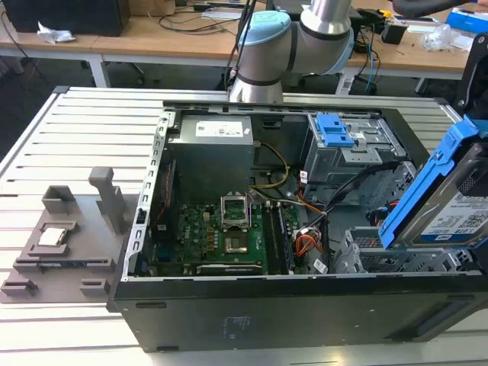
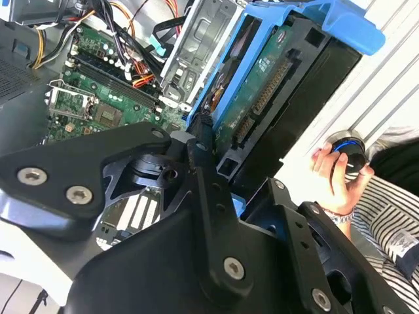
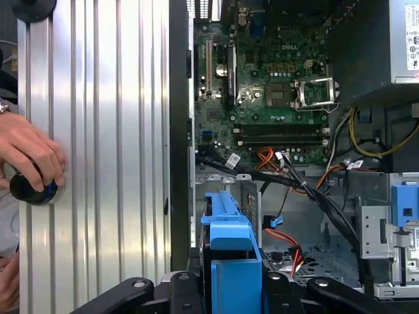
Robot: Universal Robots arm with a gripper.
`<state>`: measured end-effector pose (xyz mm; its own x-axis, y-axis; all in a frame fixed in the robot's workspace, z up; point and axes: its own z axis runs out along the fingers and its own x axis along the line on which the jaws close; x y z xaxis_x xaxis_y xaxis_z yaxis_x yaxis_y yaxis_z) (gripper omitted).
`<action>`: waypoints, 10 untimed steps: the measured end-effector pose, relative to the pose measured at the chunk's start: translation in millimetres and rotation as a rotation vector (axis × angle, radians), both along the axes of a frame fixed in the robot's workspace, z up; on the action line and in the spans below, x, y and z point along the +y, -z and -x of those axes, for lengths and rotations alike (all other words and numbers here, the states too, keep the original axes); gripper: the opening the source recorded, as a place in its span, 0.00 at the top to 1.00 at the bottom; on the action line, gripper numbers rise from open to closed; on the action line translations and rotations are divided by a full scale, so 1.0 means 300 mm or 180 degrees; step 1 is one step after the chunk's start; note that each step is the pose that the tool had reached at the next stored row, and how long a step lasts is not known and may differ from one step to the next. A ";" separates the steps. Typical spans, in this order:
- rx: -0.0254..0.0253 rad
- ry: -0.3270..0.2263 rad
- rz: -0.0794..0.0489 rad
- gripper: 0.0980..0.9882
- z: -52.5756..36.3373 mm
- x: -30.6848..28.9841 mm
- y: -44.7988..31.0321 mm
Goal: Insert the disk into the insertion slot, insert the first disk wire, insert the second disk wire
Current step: 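Insert the disk into the insertion slot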
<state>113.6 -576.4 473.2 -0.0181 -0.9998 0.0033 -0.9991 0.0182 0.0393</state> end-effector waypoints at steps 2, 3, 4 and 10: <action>0.0000 0.0000 0.0000 0.70 0.000 0.000 0.003; 0.0000 0.0000 0.0000 0.70 0.000 0.000 0.006; 0.0000 0.0000 0.0000 0.70 0.000 0.000 0.009; 0.0000 0.0000 0.0000 0.70 0.000 0.000 0.023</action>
